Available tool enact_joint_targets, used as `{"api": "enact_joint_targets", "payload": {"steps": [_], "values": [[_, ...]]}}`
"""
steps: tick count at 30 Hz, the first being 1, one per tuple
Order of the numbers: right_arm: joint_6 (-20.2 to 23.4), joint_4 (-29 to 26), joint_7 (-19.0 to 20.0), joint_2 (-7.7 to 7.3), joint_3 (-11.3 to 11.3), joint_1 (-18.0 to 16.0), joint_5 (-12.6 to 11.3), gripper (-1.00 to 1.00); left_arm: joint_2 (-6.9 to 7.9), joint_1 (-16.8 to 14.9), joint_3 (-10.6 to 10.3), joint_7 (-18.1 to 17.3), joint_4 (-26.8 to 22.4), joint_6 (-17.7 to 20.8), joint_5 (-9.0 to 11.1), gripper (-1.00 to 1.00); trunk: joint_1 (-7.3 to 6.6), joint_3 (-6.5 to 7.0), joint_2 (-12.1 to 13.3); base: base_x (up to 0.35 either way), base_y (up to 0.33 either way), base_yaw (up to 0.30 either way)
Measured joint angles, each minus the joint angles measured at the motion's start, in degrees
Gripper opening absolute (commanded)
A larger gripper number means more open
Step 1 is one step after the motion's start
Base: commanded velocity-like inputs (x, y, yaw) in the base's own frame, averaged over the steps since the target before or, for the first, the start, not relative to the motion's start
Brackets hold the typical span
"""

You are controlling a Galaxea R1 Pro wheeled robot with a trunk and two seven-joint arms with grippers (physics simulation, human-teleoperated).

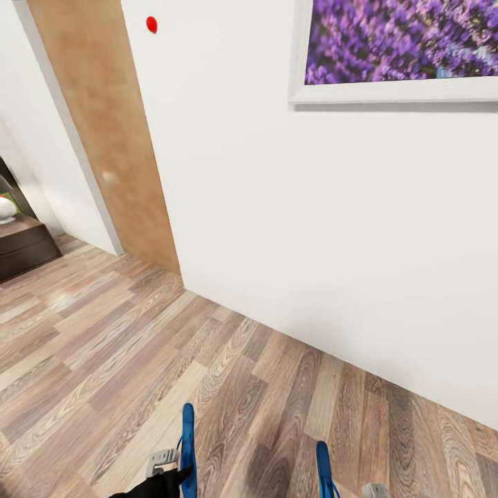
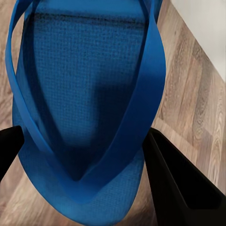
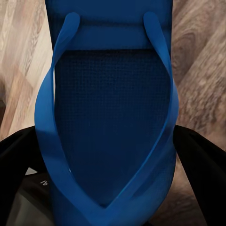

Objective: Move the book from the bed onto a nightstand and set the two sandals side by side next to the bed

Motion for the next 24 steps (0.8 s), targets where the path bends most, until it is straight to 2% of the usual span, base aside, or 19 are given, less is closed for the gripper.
{"api": "enact_joint_targets", "payload": {"steps": [13,24], "values": [[0.00,0.00,0.00,0.00,0.01,0.00,0.00,-1.00,0.00,0.00,-0.03,0.01,-0.02,0.00,0.00,-1.00,0.00,1.13,0.00,0.000,0.000,0.000],[0.00,0.00,0.00,0.00,0.01,-0.01,0.01,-1.00,0.00,0.00,0.00,0.01,-0.03,0.00,-0.01,-1.00,0.00,1.24,0.00,0.000,0.000,0.000]]}}
